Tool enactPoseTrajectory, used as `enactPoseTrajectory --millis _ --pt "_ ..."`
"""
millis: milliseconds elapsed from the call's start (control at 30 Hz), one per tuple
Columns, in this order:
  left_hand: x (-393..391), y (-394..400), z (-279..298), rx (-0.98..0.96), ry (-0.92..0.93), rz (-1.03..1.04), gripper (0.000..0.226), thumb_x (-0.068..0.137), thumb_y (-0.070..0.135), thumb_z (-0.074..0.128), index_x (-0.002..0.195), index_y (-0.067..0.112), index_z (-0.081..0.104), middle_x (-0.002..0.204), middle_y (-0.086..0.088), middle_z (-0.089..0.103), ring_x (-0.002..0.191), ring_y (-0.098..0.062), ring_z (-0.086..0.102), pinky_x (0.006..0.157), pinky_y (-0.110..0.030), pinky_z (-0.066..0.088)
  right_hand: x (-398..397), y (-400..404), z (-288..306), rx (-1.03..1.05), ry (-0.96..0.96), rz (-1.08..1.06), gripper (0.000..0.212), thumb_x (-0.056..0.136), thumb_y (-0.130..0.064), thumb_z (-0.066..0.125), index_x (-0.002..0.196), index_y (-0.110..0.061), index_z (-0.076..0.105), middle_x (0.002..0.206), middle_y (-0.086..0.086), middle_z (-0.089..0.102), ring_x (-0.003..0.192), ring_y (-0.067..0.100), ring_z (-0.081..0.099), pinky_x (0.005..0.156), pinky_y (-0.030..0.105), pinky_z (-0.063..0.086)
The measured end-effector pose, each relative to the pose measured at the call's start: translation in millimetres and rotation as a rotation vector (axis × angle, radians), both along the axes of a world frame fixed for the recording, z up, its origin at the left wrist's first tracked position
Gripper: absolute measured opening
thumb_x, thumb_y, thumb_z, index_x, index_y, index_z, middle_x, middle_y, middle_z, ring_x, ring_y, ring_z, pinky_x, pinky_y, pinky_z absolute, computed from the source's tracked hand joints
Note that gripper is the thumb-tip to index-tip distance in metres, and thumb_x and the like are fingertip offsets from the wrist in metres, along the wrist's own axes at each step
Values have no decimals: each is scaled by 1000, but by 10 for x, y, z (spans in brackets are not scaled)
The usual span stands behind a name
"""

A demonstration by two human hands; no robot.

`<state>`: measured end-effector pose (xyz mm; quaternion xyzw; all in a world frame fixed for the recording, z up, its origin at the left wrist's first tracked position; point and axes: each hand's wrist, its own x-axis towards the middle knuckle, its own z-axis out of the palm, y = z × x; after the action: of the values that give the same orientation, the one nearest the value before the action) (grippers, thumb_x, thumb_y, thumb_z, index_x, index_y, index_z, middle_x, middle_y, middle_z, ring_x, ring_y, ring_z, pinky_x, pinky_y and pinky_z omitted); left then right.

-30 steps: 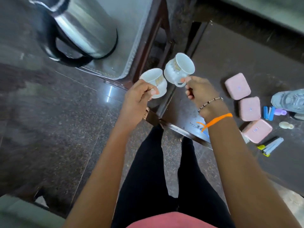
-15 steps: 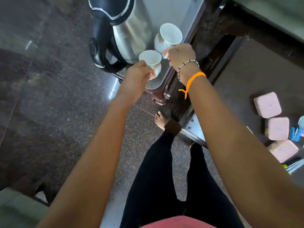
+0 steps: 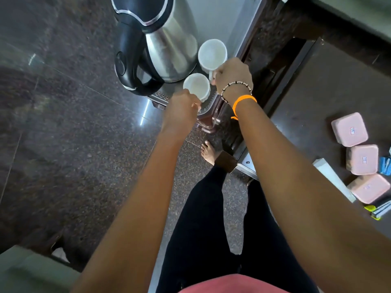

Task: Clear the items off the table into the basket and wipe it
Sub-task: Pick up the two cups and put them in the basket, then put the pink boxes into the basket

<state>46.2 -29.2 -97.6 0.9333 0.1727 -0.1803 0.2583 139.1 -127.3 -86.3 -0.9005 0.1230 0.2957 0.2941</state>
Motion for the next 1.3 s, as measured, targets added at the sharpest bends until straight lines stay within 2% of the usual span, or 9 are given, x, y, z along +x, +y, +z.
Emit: enactPoseTrajectory --millis 167,233,367,467,567,733,967,1167,1300 --pt "-226 -427 194 -63 -135 164 26 87 0 50 101 9 70 103 -10 63 87 -24 59 77 -26 43 -191 -301 68 192 53 -23 27 86 -13 49 101 -11 70 106 15 72 91 36 67 90 43 54" --pt "-313 -641 254 -130 -152 161 23 87 1 52 98 9 71 99 -9 63 77 -15 55 72 -15 36 -318 -527 65 234 42 -45 25 86 -11 49 93 -14 73 96 10 75 64 18 66 86 36 56" --pt "-436 -1226 255 -245 -127 64 20 86 1 54 94 8 71 95 -9 63 77 -13 54 73 -19 40 -594 -1220 -7 269 78 -151 26 86 -9 48 88 -18 73 75 -2 71 28 -4 50 50 4 47" --pt "-482 -1774 178 -310 -60 -20 20 85 1 54 91 7 72 92 -8 63 77 -10 50 72 -13 34 -790 -1906 -123 254 115 -274 26 87 -8 48 89 -16 72 76 0 69 27 -6 48 38 3 39" --pt "-499 -2187 28 -315 15 -119 20 86 3 54 91 10 72 93 -7 64 80 -15 57 73 -16 37 -950 -2478 -245 165 124 -319 27 86 -10 48 93 -17 73 84 5 74 47 -7 58 53 11 44" --pt "-485 -2854 -244 -341 186 -140 23 85 3 52 88 13 72 85 -3 67 82 -17 62 77 -20 42 -1171 -3391 -408 -58 75 -363 27 87 -9 49 104 -10 69 116 12 68 112 27 58 88 24 36" --pt "-206 -3604 -635 -494 483 246 31 88 -2 40 99 -2 69 68 -1 62 56 -3 58 67 -15 52 -1249 -4088 -754 -231 55 -251 46 87 -11 49 131 -5 41 141 19 35 128 36 34 109 36 24" --pt "99 -4057 -705 -709 529 402 35 96 -2 35 119 11 58 107 -7 57 95 -16 57 83 -21 48 -1161 -4450 -951 -253 45 -291 51 82 -4 55 130 -7 37 139 15 35 126 34 36 105 36 29" --pt "277 -4273 -807 -730 496 640 18 94 -3 40 86 7 53 77 -5 51 70 -16 51 62 -17 45 -1140 -4599 -1016 -177 48 -306 48 81 -1 52 127 -7 38 133 14 46 125 32 44 104 41 38"
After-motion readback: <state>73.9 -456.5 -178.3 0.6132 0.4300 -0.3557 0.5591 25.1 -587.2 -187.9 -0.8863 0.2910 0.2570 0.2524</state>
